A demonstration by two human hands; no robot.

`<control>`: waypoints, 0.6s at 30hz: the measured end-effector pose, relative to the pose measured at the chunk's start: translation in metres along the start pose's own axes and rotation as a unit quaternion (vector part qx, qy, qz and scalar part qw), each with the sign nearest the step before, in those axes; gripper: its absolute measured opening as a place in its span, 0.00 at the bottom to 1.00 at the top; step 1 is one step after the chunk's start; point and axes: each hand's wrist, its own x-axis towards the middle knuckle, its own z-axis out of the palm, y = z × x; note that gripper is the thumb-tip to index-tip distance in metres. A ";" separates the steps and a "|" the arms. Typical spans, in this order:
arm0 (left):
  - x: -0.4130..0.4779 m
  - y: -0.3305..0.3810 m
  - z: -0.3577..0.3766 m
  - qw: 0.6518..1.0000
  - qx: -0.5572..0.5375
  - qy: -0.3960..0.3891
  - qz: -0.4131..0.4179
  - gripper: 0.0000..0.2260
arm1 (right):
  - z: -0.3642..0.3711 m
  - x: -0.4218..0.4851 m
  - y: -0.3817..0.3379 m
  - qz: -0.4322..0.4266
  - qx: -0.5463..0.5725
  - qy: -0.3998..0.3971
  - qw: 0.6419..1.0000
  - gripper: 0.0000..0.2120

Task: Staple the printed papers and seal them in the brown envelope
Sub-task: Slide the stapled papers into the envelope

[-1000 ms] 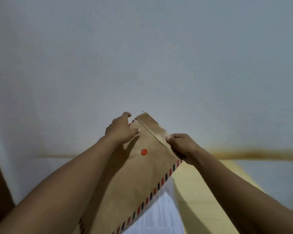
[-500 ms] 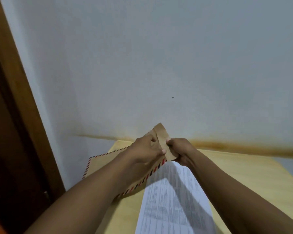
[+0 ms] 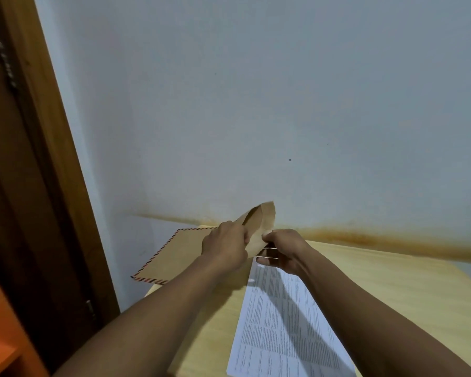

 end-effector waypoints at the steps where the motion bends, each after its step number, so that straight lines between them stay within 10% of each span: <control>1: -0.001 -0.002 0.000 1.000 0.010 0.005 -0.006 0.13 | 0.003 0.001 0.002 0.002 -0.003 -0.003 1.000 0.08; 18: -0.012 -0.050 0.014 0.993 0.040 0.110 -0.008 0.08 | 0.001 0.008 0.020 0.031 -0.118 -0.090 0.988 0.10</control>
